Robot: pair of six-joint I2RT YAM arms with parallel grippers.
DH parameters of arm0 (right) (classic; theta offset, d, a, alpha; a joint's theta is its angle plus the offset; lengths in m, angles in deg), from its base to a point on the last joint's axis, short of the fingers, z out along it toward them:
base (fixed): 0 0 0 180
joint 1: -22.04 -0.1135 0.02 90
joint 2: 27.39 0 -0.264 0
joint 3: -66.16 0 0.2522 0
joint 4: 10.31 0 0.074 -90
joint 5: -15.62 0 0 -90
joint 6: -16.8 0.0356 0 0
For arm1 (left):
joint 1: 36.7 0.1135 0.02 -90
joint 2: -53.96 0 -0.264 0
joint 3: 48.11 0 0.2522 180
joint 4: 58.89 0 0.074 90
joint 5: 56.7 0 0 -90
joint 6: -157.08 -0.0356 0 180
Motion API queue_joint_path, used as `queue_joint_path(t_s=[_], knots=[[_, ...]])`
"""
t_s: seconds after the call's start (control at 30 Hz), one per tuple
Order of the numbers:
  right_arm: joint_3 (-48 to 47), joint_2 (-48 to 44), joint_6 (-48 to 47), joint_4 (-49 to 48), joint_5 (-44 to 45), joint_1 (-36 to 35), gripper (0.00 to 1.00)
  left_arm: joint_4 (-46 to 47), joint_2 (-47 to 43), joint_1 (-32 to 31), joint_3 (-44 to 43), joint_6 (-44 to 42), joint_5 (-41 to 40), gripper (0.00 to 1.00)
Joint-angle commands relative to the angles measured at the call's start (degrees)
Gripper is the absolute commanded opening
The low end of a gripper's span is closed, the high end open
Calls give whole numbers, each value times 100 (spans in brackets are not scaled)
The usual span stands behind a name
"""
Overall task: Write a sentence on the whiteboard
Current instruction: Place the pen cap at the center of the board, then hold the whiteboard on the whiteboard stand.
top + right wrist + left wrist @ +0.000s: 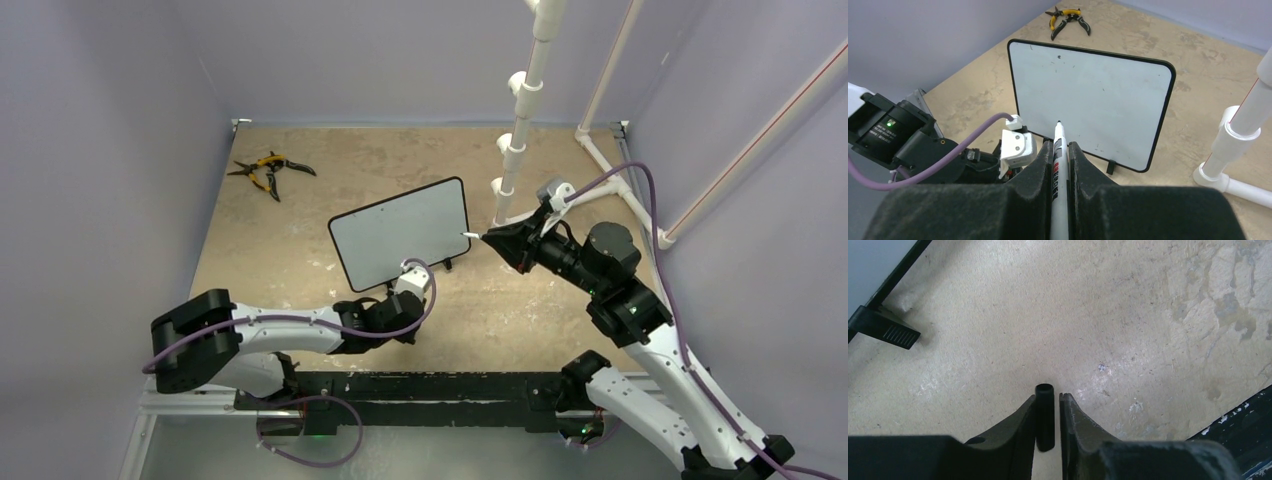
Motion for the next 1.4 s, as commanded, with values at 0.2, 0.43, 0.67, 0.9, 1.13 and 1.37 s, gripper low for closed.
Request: queue_joint_path(t_s=[0.2,0.43,0.67,0.9,1.13,1.37], knots=[[230,-296,180,-527,161,1,0,446,-87,13,128,303,-259,38],[284,-387,219,-609,234,-2,0,132,-774,11,-137,0,-459,56],[453,-569,342,-885,458,-2,0,-352,-1727,236,-1266,-1161,-473,60],[547,-564,378,-1087,485,-2,0,-927,-1186,1299,-2796,-2112,932,62],[671,-416,546,-1492,632,-2,0,-1081,-696,3024,-3826,-2475,2202,62],[968,-164,489,-2117,432,-11,0,-1179,-1130,4848,-3439,-2441,2853,62]])
